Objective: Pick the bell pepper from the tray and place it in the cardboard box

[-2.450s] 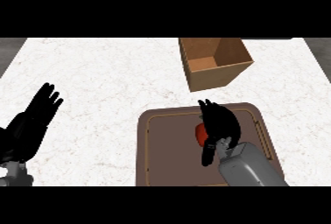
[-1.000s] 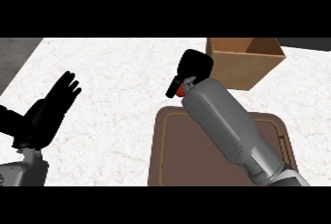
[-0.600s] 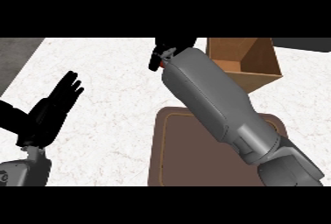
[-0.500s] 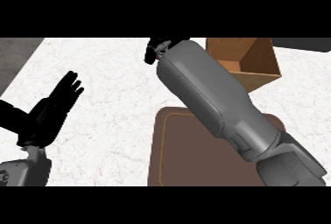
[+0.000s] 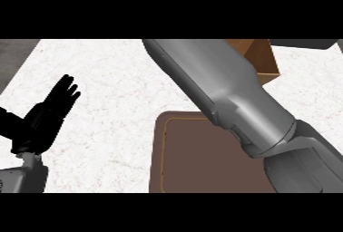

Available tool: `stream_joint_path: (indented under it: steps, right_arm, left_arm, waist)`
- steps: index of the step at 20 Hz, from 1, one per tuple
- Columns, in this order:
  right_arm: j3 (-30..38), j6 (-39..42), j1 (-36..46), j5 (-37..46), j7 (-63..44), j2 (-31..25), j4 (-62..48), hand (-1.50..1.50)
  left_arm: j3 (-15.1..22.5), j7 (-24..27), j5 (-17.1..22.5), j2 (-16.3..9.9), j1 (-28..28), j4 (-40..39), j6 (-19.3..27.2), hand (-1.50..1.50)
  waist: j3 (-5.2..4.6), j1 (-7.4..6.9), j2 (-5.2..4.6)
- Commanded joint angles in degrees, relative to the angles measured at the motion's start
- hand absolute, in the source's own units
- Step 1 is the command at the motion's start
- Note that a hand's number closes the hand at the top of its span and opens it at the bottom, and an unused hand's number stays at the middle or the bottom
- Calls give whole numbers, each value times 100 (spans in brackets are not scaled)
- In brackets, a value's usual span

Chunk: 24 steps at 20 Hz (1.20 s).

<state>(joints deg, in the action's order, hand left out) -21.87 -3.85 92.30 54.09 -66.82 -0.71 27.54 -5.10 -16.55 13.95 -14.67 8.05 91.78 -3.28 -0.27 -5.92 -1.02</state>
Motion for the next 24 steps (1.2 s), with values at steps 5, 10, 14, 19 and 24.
stream_joint_path:
  steps: [5, 10, 14, 19, 24]
  right_arm:
    - [424, -542, 595, 282, -1011, -111, -812, 150]
    - [584, -493, 575, 345, -754, -44, -1255, 150]
    - [560, -1081, 156, 543, -283, -128, -1438, 150]
    - [665, -1679, -253, 639, 37, -213, -1538, 150]
    - [943, -1809, -658, 480, 484, -308, -1556, 150]
  left_arm:
    - [-154, 46, 128, -58, -248, 136, -85, 0]
    - [-92, 143, -22, 71, -388, 28, 14, 0]
    - [-98, 37, -86, 74, -450, 306, 133, 0]
    - [-260, 222, 44, -11, -344, 42, -64, 0]
    - [-259, 91, 61, 35, -590, 355, -18, 0]
  waist:
    - [8, 161, 2]
    - [13, 287, 16]
    - [19, 305, 9]
    - [20, 343, -5]
    - [25, 384, 39]
